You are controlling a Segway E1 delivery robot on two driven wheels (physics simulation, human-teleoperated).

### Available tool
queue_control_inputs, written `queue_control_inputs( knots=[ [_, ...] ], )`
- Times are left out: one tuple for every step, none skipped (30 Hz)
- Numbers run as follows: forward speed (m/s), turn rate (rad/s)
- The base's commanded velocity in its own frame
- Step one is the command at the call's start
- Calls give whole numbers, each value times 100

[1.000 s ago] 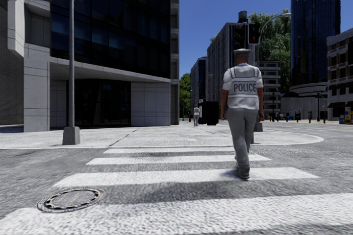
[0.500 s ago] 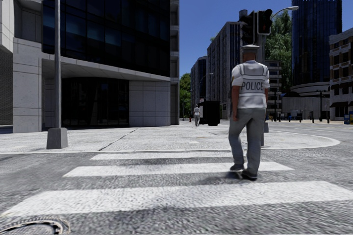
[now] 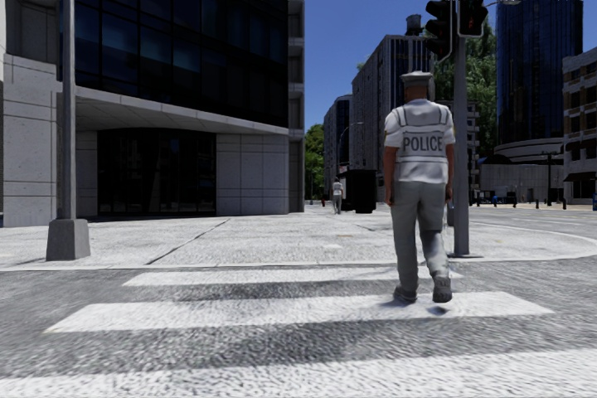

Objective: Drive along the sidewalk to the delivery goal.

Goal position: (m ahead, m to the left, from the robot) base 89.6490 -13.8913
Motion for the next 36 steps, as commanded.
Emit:
queue_control_inputs(
  knots=[
    [125,19],
    [125,19],
    [125,19],
    [125,19],
    [125,19],
    [125,19],
    [125,19],
    [125,19],
    [125,19],
    [125,19],
    [125,19],
    [125,19],
    [125,19],
    [125,19],
    [125,19],
    [125,19],
    [125,19],
    [125,19],
    [125,19],
    [125,19],
    [125,19],
    [125,19],
    [125,19],
    [125,19],
    [125,24],
    [125,31],
    [125,35],
    [125,35],
    [125,35],
    [125,35],
    [125,36],
    [125,36],
    [125,36],
    [125,36],
    [125,36],
    [125,36]
  ],
)
